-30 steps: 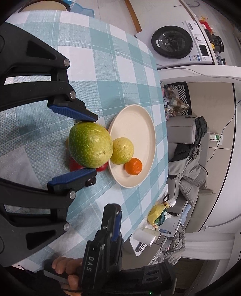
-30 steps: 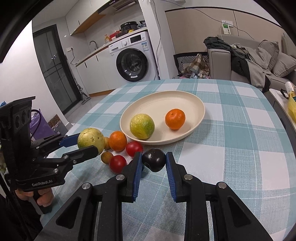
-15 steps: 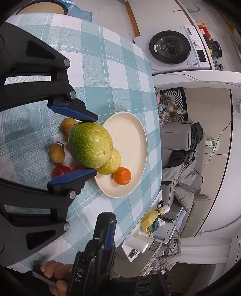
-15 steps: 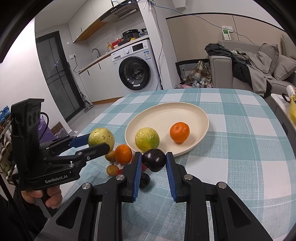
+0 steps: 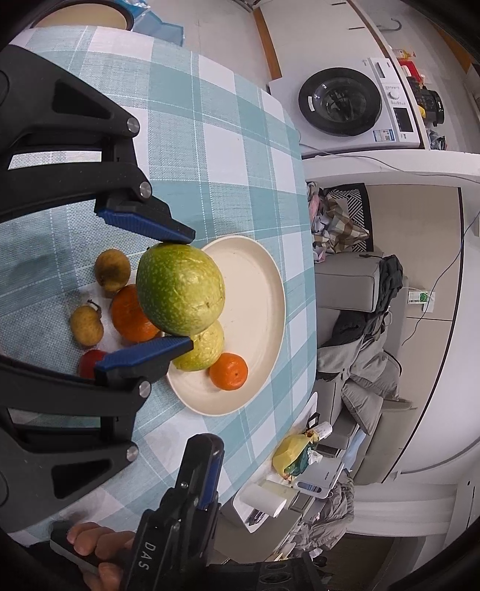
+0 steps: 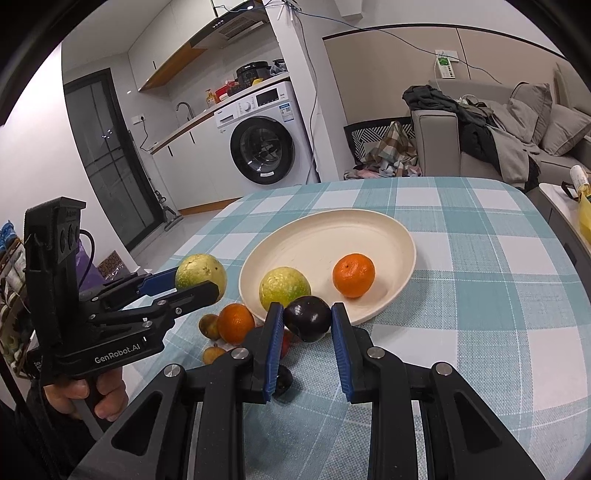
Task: Organize fruits
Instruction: 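Carry the green-yellow fruit with the left tool while the right carries the plum to the plate, then open the left tool to drop the green-yellow fruit on the plate while the right lowers the plum, then open the right tool to release the dark plum on the plate, then move the right tool to the dark plum on the cloth while the left tool approaches a red tomato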
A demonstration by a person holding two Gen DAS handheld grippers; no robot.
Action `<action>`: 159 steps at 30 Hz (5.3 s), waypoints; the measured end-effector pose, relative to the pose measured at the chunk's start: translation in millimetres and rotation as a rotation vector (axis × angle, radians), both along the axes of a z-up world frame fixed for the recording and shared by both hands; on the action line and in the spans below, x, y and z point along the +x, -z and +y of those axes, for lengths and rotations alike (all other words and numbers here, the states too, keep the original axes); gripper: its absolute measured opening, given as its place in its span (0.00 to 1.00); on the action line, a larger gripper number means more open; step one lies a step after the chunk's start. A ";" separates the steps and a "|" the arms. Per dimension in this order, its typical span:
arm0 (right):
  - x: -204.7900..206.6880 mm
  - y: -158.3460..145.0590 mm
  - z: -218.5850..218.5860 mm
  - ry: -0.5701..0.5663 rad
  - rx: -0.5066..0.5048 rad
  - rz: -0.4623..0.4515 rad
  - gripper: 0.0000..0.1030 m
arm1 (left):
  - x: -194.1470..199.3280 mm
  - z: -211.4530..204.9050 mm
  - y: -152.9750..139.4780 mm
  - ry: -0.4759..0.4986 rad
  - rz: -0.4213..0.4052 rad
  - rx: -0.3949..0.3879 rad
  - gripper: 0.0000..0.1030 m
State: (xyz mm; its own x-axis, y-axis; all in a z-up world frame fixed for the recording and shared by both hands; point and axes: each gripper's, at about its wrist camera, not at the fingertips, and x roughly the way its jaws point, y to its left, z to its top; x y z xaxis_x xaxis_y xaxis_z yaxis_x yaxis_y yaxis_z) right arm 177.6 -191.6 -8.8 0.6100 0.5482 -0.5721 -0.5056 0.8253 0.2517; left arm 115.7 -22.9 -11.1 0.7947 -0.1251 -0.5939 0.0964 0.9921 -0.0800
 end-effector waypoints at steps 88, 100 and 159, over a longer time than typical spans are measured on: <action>28.8 20.2 9.0 0.039 -0.047 0.055 0.88 | 15.3 23.6 12.6 -0.087 -0.033 -0.025 0.99; 21.2 20.4 4.9 0.035 -0.028 0.058 1.00 | -1.5 23.2 13.3 -0.123 -0.043 -0.022 0.99; -4.5 42.2 28.7 -0.071 -0.237 0.128 0.78 | -42.0 2.9 11.4 -0.035 -0.023 0.034 0.99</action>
State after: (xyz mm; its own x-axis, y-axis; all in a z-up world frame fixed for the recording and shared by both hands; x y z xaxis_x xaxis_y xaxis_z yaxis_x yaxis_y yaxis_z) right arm 173.0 -162.9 -51.0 0.4894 0.4285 -0.7595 -0.5404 0.8326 0.1215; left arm 73.7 -20.0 -22.5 0.8116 -0.0773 -0.5790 0.0632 0.9970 -0.0445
